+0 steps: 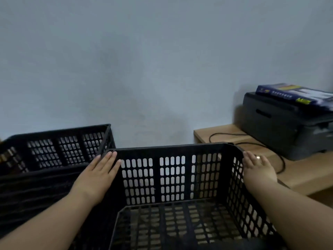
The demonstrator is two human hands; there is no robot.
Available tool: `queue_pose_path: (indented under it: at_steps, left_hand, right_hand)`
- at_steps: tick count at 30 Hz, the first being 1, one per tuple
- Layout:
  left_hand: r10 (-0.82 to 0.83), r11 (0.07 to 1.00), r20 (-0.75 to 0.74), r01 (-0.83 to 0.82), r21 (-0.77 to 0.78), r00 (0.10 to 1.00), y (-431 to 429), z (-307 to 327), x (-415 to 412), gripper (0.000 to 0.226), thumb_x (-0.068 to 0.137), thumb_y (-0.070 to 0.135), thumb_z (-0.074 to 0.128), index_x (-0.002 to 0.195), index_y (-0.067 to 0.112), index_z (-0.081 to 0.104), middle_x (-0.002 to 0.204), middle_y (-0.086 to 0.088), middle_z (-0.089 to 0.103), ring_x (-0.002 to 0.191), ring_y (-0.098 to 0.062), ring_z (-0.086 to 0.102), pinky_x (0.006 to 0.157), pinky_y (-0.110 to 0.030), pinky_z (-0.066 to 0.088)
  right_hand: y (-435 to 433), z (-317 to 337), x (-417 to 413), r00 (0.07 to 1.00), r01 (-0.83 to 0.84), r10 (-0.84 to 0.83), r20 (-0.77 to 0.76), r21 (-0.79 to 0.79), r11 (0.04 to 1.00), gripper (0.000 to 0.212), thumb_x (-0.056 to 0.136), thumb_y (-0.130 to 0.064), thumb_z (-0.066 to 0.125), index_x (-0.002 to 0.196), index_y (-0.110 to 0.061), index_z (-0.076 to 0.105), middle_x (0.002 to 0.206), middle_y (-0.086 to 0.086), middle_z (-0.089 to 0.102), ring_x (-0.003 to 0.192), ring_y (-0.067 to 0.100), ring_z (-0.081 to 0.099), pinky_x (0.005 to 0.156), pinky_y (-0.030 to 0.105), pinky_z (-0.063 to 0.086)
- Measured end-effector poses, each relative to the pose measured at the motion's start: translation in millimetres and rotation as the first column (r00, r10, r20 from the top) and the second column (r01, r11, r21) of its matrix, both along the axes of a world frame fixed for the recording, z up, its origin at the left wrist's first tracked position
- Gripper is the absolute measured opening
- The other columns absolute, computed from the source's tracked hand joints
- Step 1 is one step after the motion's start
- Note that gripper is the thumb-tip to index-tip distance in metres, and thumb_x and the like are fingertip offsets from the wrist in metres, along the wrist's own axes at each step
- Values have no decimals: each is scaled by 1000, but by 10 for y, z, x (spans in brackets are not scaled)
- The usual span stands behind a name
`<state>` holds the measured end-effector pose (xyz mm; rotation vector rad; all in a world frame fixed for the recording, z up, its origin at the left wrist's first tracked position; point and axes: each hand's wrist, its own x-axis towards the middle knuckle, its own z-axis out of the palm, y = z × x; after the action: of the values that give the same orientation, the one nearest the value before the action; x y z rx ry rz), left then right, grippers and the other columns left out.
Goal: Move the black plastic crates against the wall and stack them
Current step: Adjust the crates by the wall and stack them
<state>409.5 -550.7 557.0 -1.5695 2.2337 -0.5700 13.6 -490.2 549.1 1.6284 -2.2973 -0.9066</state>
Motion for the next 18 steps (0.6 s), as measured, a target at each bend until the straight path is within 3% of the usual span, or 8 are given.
queue_pose_path:
  at_steps: [4,9,18]
  left_hand:
    - [-10,995,24,12,-103,1000,-56,780,-48,81,89,2,36,144,11,-23,147,-11,-35,141,-23,-25,114,-40,-13]
    - [6,967,51,7,-255,999,-258,1611,15,84,87,3,38,143,9,-25,144,-12,-38,141,-25,-27,114,-41,-12]
    - [149,910,55,-116,-398,987,-812,2624,529,98,85,13,49,133,9,-36,137,-14,-43,136,-24,-32,113,-42,-13]
  right_hand:
    - [24,698,-33,1000,16,-17,-4,-133,991,56,97,-25,17,148,-7,2,156,12,-16,144,23,-16,117,42,-6]
    - [-134,1467,-19,1000,21,-25,-10,-292,956,55,96,-22,12,147,-5,-1,157,10,-16,145,21,-14,117,41,-6]
    - [-1064,2557,330,997,-61,79,22,-451,890,58,95,-25,22,148,-8,6,157,7,-16,145,19,-12,116,44,-6]
